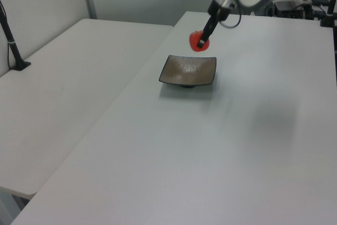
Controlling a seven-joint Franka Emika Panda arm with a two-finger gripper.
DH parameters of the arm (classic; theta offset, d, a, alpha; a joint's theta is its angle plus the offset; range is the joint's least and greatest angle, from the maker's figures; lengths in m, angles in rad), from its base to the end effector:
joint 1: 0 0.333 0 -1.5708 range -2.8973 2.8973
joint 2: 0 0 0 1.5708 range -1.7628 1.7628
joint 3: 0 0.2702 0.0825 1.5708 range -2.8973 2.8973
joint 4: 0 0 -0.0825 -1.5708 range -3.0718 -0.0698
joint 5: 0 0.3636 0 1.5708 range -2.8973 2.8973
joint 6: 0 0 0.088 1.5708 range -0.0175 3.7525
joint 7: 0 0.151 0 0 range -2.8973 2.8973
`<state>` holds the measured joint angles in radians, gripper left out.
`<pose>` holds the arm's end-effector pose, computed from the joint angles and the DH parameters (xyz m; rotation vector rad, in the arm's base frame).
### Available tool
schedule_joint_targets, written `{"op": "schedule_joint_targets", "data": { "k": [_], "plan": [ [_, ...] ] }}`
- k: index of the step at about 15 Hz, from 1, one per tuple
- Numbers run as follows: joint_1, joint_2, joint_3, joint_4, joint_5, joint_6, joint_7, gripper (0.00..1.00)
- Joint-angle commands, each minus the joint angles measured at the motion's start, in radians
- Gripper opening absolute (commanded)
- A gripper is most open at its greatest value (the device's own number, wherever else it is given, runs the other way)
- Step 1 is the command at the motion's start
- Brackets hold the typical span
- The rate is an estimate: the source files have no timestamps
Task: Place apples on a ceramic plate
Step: 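Lower the apple onto the plate center and open the gripper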
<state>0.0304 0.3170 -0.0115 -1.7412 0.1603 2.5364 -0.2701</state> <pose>0.6700 0.0154 0.3732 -2.9816 -0.2702 -0.7457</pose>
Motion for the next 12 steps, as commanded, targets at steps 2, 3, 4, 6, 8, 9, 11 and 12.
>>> {"op": "schedule_joint_targets", "data": {
  "k": [2, 3, 4, 6, 8, 9, 11, 12],
  "plan": [
    [0.009, 0.115, 0.013, -0.003, 0.013, 0.240, -0.031, 0.62],
    [0.009, 0.135, 0.015, 0.000, 0.012, 0.258, -0.031, 0.62],
    [0.011, 0.149, 0.021, 0.000, 0.009, 0.283, -0.032, 0.62],
    [0.020, 0.186, 0.028, 0.000, 0.004, 0.343, -0.032, 0.62],
    [0.026, 0.218, 0.028, 0.002, -0.004, 0.392, -0.034, 0.63],
    [0.026, 0.226, 0.028, 0.002, -0.010, 0.398, -0.034, 0.66],
    [0.028, 0.226, 0.030, -0.003, -0.010, 0.397, -0.028, 0.88],
    [0.026, 0.228, 0.030, -0.001, -0.007, 0.397, -0.020, 1.00]
  ]
}}
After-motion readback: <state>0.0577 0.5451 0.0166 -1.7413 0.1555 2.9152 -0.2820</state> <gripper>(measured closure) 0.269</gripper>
